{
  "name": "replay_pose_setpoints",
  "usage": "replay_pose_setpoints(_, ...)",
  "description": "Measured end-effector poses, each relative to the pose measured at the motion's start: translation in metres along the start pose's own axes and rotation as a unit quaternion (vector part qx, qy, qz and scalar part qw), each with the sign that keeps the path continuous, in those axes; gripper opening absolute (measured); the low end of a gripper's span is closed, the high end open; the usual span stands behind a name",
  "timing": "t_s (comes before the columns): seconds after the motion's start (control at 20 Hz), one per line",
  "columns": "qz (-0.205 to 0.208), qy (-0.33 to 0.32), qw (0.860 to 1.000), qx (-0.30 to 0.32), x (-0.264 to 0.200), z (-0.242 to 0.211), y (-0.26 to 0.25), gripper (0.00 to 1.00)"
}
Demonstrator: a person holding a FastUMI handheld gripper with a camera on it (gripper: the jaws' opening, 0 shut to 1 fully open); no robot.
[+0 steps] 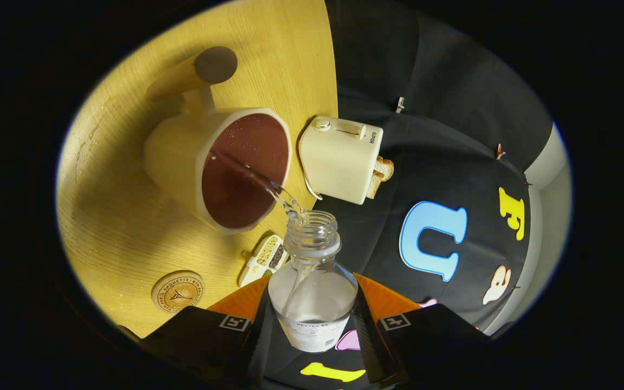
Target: Take the bottle from table, then pour the juice into the cup, finally place the bottle on the coaster
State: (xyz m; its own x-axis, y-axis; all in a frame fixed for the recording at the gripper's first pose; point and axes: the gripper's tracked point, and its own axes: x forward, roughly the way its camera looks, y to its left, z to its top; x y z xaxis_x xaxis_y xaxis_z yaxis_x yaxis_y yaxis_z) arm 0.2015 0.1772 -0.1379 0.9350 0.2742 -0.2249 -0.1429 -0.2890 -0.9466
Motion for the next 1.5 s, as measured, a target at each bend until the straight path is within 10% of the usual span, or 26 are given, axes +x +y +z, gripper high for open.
replay_pose_setpoints(1.5, -0.003, -0.030, 0.994, -0.109, 0.010, -0.002, -0.012, 0.71)
